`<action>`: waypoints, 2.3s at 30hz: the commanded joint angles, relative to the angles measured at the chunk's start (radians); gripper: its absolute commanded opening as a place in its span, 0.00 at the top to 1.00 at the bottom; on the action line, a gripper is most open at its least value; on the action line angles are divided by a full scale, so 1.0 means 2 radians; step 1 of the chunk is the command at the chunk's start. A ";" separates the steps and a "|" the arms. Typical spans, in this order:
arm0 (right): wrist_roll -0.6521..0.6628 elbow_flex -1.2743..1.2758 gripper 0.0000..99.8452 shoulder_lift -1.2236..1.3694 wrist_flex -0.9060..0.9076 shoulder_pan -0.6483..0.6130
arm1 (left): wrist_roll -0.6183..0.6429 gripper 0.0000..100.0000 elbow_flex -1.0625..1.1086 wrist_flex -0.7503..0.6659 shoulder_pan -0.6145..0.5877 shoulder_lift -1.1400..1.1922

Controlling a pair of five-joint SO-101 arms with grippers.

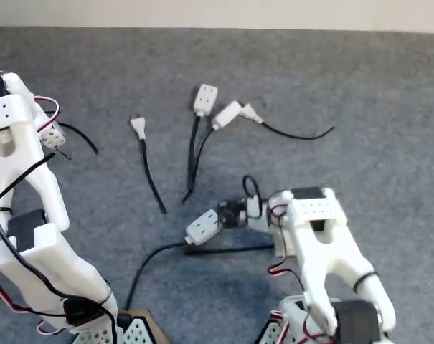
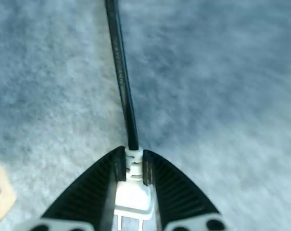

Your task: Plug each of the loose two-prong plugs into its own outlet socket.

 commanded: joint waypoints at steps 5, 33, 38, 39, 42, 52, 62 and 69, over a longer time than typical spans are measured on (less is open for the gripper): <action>-0.010 -0.163 1.00 -0.125 0.244 -0.066 | -0.002 0.78 -0.003 0.000 0.010 -0.024; -0.759 -0.296 1.00 0.005 -0.031 -0.203 | -0.049 0.75 -0.030 -0.021 0.039 -0.148; -0.795 -0.265 1.00 0.006 -0.092 -0.206 | -0.033 0.68 0.132 -0.111 0.058 -0.283; -0.795 -0.253 1.00 0.006 -0.111 -0.206 | -0.032 0.68 0.185 -0.140 0.068 -0.316; -0.797 -0.229 1.00 0.008 -0.153 -0.205 | -0.031 0.68 0.353 -0.236 0.106 -0.430; -0.801 -0.219 1.00 0.003 -0.159 -0.206 | 0.052 0.68 0.735 -0.361 0.221 -0.845; -0.844 -0.226 1.00 -0.013 -0.158 -0.217 | 0.068 0.59 0.879 -0.323 0.275 -1.058; -0.867 -0.221 1.00 -0.102 -0.155 -0.273 | 0.068 0.56 0.883 -0.321 0.281 -1.064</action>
